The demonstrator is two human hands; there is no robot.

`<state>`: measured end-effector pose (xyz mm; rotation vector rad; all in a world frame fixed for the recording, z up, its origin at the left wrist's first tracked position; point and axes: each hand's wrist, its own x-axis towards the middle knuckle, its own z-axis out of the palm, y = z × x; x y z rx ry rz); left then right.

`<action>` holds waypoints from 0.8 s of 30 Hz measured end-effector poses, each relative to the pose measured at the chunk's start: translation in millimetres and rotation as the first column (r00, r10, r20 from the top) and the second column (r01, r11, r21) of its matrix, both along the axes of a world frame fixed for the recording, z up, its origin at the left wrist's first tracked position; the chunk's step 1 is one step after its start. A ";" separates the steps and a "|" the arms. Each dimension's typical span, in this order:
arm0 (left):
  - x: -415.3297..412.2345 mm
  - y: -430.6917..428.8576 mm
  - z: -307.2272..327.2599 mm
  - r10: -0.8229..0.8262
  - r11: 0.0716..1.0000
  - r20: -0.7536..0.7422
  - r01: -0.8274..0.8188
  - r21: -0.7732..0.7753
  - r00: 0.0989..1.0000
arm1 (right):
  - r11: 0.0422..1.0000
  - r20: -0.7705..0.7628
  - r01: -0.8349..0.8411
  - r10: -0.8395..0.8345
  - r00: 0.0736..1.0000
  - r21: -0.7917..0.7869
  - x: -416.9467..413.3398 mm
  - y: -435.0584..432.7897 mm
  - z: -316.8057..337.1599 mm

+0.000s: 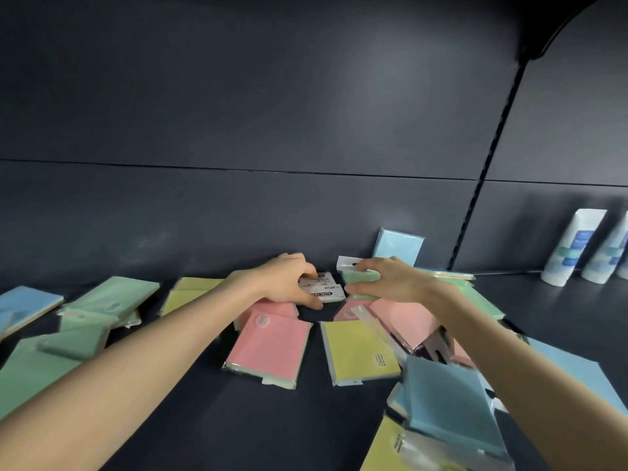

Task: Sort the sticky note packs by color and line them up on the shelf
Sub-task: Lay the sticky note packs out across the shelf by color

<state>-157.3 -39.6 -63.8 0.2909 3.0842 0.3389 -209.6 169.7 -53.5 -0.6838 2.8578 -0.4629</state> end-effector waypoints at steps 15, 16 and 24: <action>9.4 -6.1 5.9 0.069 0.916 -0.164 0.003 0.401 0.984 | 0.998 0.107 -0.048 0.050 0.993 -0.030 -13.8 5.3 4.1; 10.5 -5.6 6.4 0.081 0.909 -0.171 -0.002 0.418 0.982 | 0.998 0.077 -0.034 0.038 0.996 -0.052 -15.8 4.2 2.5; 10.8 -1.2 8.3 0.261 0.798 -0.186 -0.104 0.593 0.947 | 0.926 -0.072 -0.019 -0.009 0.997 -0.378 -13.3 1.5 2.4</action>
